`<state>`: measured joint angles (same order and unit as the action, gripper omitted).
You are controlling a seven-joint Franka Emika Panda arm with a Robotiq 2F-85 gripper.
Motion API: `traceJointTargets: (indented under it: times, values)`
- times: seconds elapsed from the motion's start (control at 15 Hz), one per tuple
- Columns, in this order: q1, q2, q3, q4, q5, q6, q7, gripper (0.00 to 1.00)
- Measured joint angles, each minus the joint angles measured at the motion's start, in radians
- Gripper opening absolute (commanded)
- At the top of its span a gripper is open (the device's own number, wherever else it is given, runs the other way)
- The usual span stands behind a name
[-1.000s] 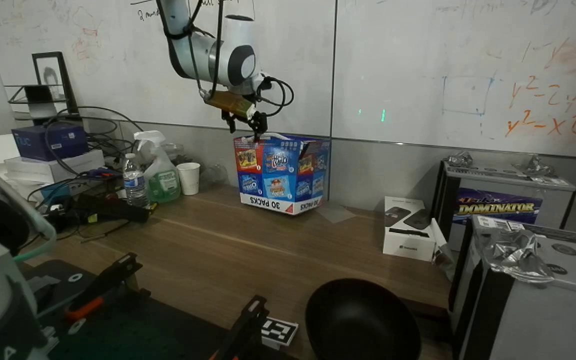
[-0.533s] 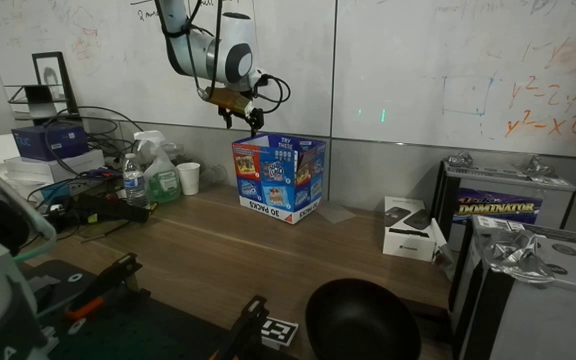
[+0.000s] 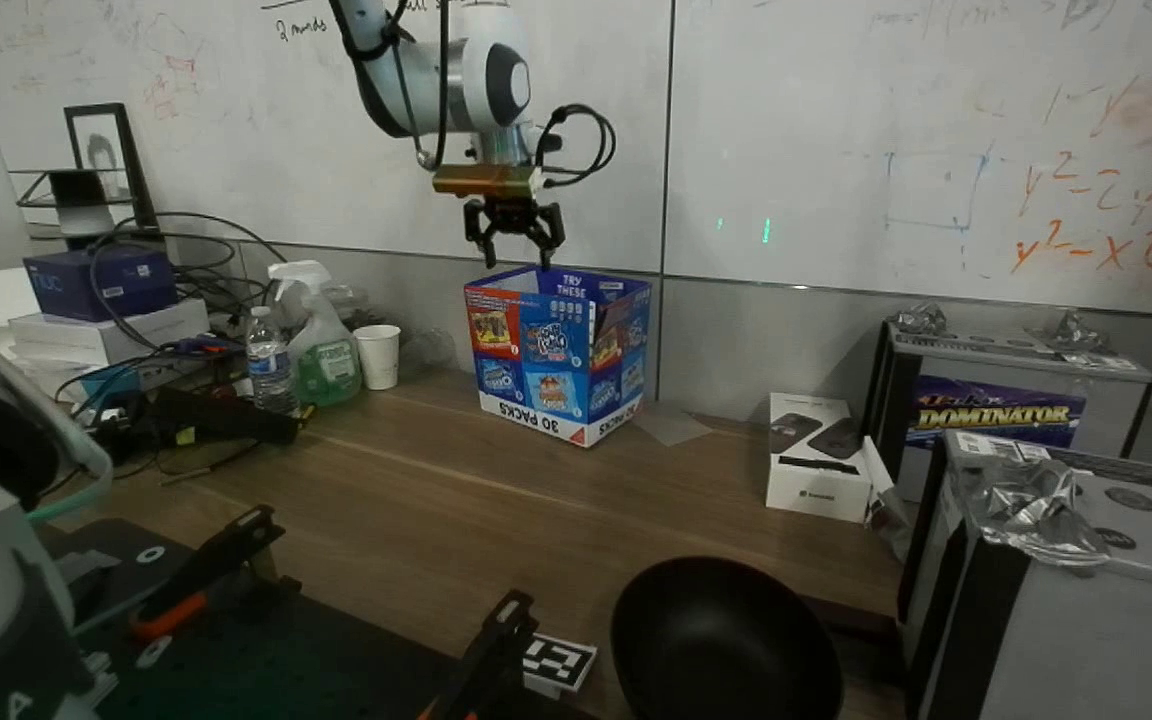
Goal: Put the ropes in the box
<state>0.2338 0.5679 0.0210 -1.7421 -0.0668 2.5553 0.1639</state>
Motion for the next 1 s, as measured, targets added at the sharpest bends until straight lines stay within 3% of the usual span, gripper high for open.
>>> traceJointTargets:
  times: [0.27, 0.6, 0.73, 1.0]
  values:
    - [0.0, -0.179, -0.09, -0.075, -0.166, -0.256, 0.017, 1.0]
    - [-0.062, -0.428, -0.079, -0.231, -0.204, -0.588, -0.05, 1.0]
    - [-0.093, -0.527, -0.073, -0.31, -0.203, -0.656, -0.099, 1.0]
    - [-0.168, -0.733, -0.08, -0.485, -0.163, -0.671, -0.245, 1.0]
